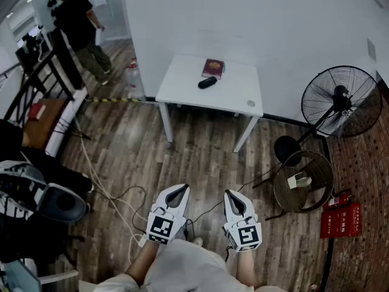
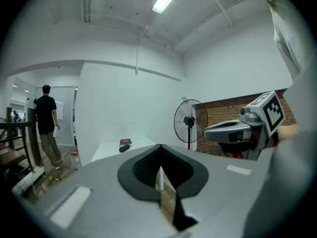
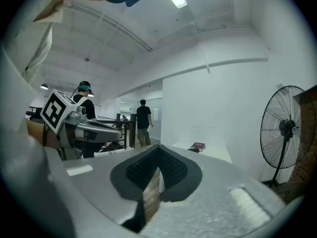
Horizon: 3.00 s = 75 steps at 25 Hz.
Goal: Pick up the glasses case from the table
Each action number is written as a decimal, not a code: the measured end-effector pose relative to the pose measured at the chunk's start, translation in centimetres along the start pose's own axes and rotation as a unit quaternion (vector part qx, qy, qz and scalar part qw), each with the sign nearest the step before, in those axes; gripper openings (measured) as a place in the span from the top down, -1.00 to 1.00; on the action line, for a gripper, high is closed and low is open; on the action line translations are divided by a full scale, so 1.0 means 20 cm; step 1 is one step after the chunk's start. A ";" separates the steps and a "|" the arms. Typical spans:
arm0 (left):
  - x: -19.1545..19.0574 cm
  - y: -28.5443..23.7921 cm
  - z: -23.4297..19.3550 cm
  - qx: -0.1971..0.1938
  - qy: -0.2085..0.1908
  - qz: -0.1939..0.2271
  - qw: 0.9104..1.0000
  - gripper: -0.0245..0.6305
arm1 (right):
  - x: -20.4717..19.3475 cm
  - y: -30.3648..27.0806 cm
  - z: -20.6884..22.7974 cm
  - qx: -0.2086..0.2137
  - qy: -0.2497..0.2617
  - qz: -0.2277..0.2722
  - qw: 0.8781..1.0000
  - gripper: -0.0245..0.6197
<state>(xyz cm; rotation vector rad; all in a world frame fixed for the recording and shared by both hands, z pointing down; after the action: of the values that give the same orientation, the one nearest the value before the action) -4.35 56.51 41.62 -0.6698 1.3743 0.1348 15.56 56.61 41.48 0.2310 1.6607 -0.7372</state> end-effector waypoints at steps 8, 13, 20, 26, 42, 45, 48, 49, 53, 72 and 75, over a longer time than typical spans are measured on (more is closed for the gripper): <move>0.08 -0.19 -0.23 0.001 -0.004 0.016 1.000 0.87 | 0.08 -0.26 0.08 -0.010 0.012 0.007 1.000 0.91; 0.15 -0.36 -0.47 -0.004 -0.003 0.008 1.000 0.87 | 0.25 -0.51 0.16 -0.025 0.016 -0.001 1.000 0.91; 0.24 -0.53 -0.74 -0.017 -0.002 0.013 1.000 0.87 | 0.37 -0.80 0.20 -0.024 0.023 0.010 0.999 0.91; 0.30 -0.66 -0.91 -0.036 -0.007 0.019 0.999 0.87 | 0.43 -0.97 0.22 -0.036 0.021 0.011 0.999 0.91; 0.42 -1.06 -1.12 -0.032 -0.006 0.018 0.999 0.87 | 0.51 -1.33 0.51 -0.040 0.013 0.005 0.999 0.91; 0.47 -1.18 -1.15 -0.025 -0.008 0.016 1.000 0.87 | 0.53 -1.42 0.63 -0.034 0.013 0.009 0.999 0.91; 0.53 -1.31 -1.19 -0.017 -0.007 0.015 1.000 0.87 | 0.58 -1.52 0.76 -0.026 0.016 0.012 0.999 0.91; 0.55 -1.36 -1.21 -0.015 -0.006 0.016 1.000 0.87 | 0.59 -1.55 0.80 -0.023 0.017 0.010 1.000 0.91; 0.62 -1.54 -1.24 -0.010 0.002 0.011 1.000 0.87 | 0.62 -1.67 0.99 -0.015 0.015 0.000 1.000 0.91; 0.94 -2.16 -1.32 0.054 0.020 0.008 0.998 0.87 | 0.77 -2.12 1.67 0.072 0.038 0.001 0.997 0.91; 0.95 -2.21 -1.34 0.059 0.026 0.004 0.998 0.87 | 0.78 -2.18 1.71 0.084 0.043 -0.002 0.996 0.91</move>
<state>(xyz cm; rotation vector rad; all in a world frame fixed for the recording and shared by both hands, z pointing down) -2.63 1.49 38.73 -0.5721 1.4227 0.0420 16.31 -0.92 39.59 0.3819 1.6814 -0.8817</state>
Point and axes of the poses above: the fingertips, and each gripper's own axes: y backward along the fingers, z to its right, x out of its top, the point moved 7 cm from there along y, backward along the fingers, and after that the axes turned 13 degrees about -z, right-handed, at the moved point
